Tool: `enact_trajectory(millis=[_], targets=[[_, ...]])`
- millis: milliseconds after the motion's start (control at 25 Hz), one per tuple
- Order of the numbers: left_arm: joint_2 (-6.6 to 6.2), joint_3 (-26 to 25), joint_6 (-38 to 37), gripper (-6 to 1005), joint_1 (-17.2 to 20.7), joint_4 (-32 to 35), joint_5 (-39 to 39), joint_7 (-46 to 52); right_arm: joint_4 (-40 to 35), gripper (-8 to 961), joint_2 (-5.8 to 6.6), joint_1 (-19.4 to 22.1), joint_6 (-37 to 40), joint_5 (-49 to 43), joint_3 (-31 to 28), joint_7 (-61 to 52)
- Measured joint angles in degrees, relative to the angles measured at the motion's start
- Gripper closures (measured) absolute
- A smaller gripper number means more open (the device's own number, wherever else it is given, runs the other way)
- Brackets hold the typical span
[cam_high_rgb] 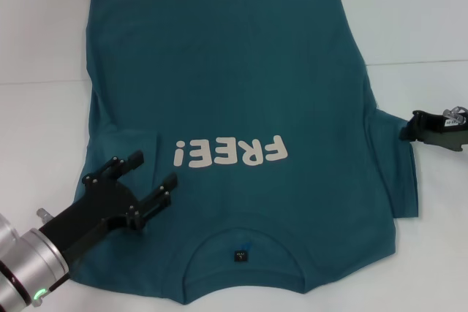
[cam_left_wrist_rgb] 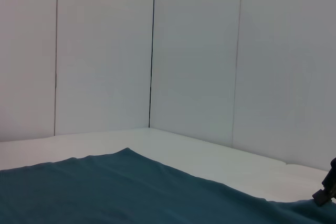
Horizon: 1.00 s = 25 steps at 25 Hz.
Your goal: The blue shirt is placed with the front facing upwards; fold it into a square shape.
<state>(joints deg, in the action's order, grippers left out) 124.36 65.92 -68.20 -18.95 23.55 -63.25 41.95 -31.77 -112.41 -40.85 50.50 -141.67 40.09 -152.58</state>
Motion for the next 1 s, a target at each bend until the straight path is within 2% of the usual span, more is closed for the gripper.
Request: enact_trajectory(millis=[80, 400, 760, 1000], targets=[[0.00, 0.0, 0.0, 279, 0.0, 0.0, 0.0, 0.0, -0.1, 942, 0.11, 0.0, 0.0, 0.0, 0.1, 0.1], [0.00, -0.4, 0.0, 280, 0.1, 0.0, 0.3, 0.0, -0.5, 943, 0.01, 0.1, -0.3, 0.4, -0.2, 1.4], [0.00, -0.5, -0.1, 280, 0.1, 0.0, 0.3, 0.0, -4.2, 942, 0.27, 1.8, 1.4, 1.9, -0.2, 1.3], [-0.01, -0.5, -0.1, 280, 0.1, 0.0, 0.3, 0.0, -5.4, 943, 1.41, 2.5, 3.0, 3.0, -0.2, 1.2]])
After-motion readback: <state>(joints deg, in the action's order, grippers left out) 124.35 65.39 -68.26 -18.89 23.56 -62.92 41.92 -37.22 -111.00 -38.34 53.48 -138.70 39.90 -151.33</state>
